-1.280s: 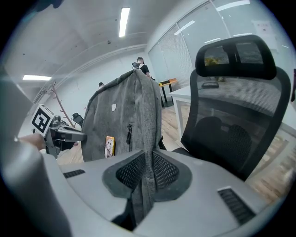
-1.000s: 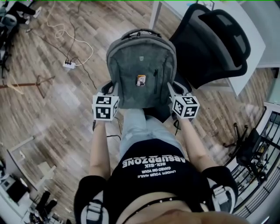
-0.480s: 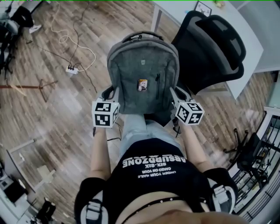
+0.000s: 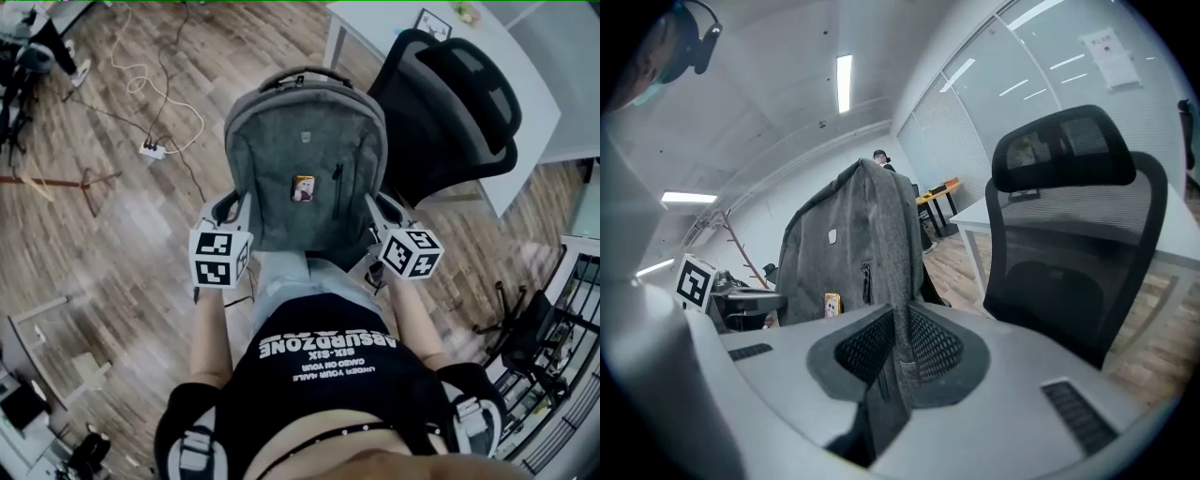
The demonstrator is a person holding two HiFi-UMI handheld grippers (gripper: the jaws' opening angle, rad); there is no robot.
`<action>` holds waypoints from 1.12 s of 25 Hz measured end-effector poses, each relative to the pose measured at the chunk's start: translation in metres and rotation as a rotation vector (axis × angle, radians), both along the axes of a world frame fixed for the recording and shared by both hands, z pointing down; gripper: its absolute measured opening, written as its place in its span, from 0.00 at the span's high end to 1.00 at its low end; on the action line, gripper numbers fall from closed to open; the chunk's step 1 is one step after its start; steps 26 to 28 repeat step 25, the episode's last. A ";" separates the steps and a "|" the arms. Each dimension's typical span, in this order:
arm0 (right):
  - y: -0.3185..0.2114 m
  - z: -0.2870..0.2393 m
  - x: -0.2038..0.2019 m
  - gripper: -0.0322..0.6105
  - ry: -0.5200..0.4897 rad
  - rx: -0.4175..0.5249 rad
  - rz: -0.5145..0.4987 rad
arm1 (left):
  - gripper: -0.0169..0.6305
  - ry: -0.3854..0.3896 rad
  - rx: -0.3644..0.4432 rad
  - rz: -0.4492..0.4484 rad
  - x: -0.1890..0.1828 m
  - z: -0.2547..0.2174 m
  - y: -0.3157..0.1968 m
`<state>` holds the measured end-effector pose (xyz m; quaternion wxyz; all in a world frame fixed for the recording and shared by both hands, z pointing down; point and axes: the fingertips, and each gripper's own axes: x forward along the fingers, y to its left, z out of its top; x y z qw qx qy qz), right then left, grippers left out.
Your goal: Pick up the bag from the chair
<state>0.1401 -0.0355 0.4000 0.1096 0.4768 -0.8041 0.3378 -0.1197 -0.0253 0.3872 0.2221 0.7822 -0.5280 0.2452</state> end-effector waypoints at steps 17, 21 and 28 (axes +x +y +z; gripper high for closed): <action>0.021 -0.010 0.007 0.86 -0.056 -0.022 -0.008 | 0.88 -0.027 0.036 0.016 0.010 -0.020 0.017; 0.020 -0.013 0.007 0.86 -0.061 -0.014 -0.007 | 0.88 -0.027 0.045 0.016 0.010 -0.025 0.017; 0.019 -0.017 0.010 0.86 -0.063 -0.008 -0.005 | 0.88 -0.023 0.051 0.014 0.013 -0.029 0.015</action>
